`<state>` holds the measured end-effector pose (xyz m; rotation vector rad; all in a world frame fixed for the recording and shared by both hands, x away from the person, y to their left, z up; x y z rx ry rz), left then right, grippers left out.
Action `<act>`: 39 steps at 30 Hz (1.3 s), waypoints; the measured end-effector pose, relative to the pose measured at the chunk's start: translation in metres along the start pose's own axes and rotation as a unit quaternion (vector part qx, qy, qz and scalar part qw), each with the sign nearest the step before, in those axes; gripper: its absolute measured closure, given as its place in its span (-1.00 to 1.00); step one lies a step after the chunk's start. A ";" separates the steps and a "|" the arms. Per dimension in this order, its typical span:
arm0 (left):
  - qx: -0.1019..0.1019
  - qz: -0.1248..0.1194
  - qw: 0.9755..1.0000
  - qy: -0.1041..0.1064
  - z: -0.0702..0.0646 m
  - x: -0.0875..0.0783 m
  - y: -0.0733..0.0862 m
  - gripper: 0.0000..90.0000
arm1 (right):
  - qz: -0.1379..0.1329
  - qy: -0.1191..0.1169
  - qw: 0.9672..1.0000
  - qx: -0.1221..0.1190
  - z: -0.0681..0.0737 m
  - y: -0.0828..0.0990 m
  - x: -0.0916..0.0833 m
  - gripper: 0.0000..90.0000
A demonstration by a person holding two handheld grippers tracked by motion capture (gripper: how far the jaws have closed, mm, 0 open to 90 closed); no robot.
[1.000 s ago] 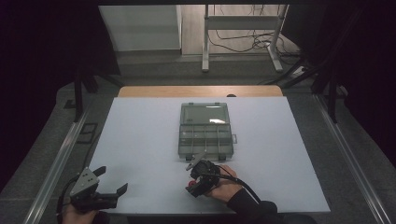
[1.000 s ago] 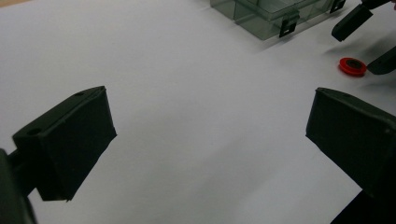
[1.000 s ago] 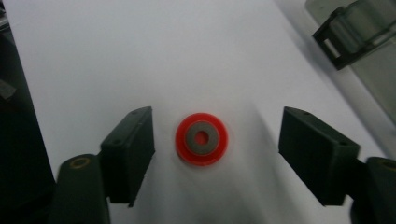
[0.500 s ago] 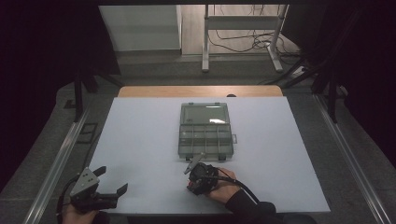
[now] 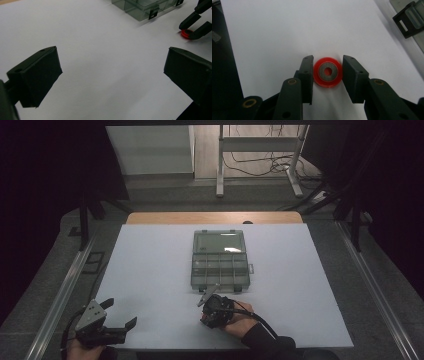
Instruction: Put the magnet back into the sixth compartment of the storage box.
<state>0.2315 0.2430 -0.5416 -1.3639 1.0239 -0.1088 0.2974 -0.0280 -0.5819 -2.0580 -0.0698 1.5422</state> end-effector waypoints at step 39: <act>0.002 0.003 1.000 0.001 0.000 0.001 0.000 -0.97 | -0.036 0.002 0.999 0.038 -0.022 -0.003 -0.019 0.39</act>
Point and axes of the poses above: each handheld gripper's, and its own axes: x roughly forward along the jaws, y roughly out of its underside, z roughly to its left, the point moved 8 cm from there along x, roughly forward along the jaws, and after that the axes turned 12 degrees about y, right-handed, at the moved point
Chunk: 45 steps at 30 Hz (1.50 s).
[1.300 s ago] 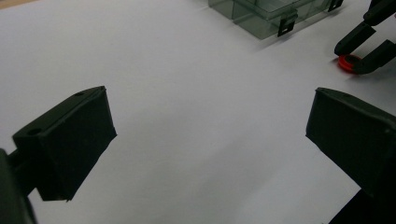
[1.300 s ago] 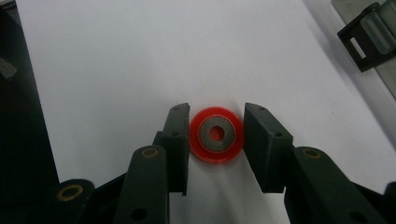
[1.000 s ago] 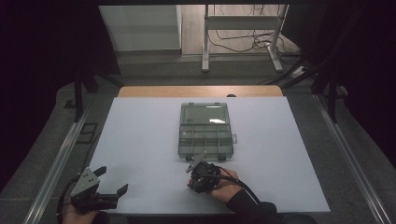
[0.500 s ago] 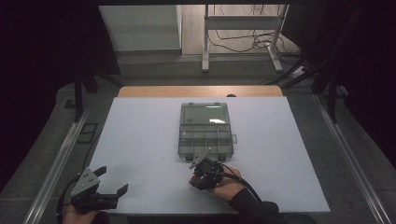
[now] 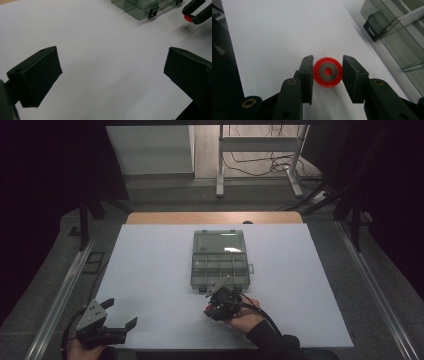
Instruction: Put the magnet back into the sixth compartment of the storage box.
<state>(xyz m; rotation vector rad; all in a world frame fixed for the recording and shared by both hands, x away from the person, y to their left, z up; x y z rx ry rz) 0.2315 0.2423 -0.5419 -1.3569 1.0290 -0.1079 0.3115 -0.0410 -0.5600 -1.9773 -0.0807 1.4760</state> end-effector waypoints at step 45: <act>0.002 0.003 1.000 -0.001 0.000 0.001 0.000 -0.97 | -0.017 0.022 0.999 0.037 -0.039 -0.013 -0.011 0.38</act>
Point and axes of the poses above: each handheld gripper's, and its own axes: x roughly forward along the jaws, y roughly out of its underside, z roughly to its left, the point moved 8 cm from there along x, roughly forward along the jaws, and after that the axes turned 12 degrees about y, right-handed, at the moved point
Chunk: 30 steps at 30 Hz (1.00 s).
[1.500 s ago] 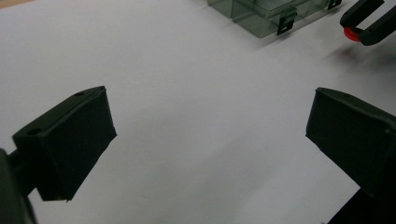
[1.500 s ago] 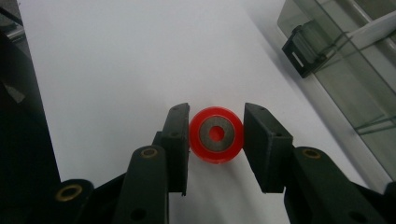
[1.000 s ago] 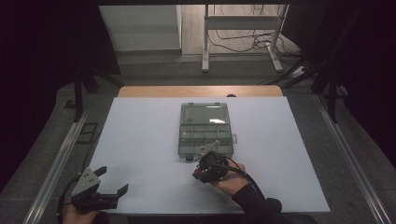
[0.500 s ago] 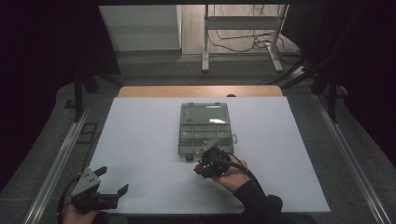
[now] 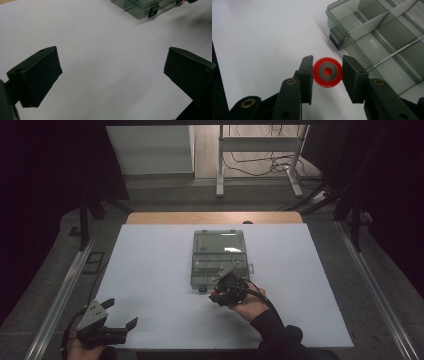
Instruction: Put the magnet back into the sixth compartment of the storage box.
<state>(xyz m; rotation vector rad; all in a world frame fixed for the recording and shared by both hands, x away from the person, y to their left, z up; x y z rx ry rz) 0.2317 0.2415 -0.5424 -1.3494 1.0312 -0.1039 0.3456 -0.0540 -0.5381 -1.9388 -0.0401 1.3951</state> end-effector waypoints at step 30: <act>0.002 0.002 1.000 0.000 0.000 0.000 0.000 -0.97 | -0.007 0.013 1.000 0.011 -0.020 -0.018 0.002 0.38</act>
Point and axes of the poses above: each handheld gripper's, and its own axes: x roughly forward along the jaws, y roughly out of its underside, z roughly to its left, the point moved 8 cm from there along x, roughly forward along the jaws, and after that the axes turned 12 degrees about y, right-handed, at the moved point
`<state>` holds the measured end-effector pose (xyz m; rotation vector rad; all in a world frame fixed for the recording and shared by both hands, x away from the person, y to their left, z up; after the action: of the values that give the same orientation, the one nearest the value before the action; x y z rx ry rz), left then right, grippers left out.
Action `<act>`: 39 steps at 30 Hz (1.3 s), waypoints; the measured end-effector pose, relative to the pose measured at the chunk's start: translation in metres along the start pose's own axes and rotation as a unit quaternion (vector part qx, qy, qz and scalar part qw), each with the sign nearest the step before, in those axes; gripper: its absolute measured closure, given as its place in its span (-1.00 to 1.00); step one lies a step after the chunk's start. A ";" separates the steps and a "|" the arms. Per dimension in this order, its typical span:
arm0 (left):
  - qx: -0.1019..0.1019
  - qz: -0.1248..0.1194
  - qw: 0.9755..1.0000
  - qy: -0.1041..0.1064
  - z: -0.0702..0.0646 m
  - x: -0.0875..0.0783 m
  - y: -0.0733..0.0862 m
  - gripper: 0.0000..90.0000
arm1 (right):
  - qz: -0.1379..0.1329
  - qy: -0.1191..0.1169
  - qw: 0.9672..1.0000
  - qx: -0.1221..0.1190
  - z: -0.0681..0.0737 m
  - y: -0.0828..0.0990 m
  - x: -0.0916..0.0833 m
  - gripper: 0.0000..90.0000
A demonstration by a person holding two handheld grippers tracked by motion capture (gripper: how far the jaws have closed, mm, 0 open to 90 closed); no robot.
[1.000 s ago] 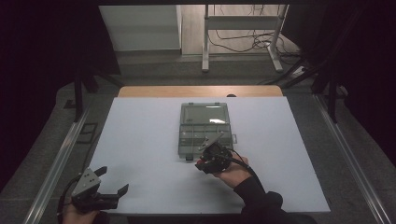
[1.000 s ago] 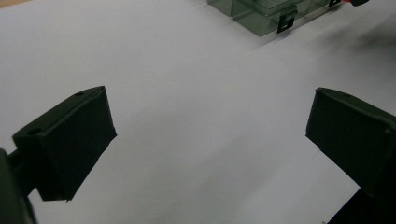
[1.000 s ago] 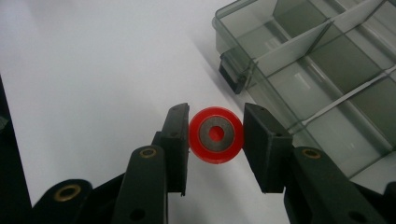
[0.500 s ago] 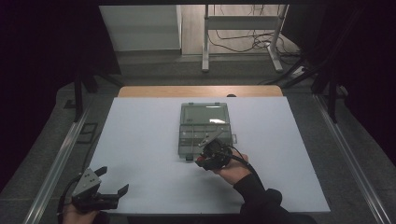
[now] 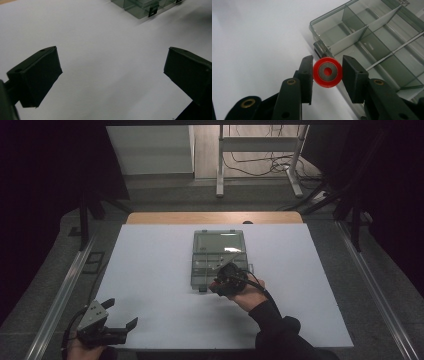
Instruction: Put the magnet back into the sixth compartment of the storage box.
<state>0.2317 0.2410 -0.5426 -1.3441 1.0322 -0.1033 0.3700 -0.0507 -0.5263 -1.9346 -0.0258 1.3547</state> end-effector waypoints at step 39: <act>0.002 0.001 1.000 0.002 0.000 0.000 0.000 -0.97 | 0.005 0.016 1.000 0.015 -0.022 -0.021 0.010 0.38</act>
<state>0.2315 0.2408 -0.5427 -1.3406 1.0357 -0.1060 0.4006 -0.0444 -0.5189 -1.9323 0.0204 1.3244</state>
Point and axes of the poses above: each handheld gripper's, and its own axes: x roughly forward along the jaws, y roughly out of its underside, z roughly to its left, the point moved 8 cm from there along x, roughly forward along the jaws, and after that the axes turned 12 degrees about y, right-handed, at the moved point
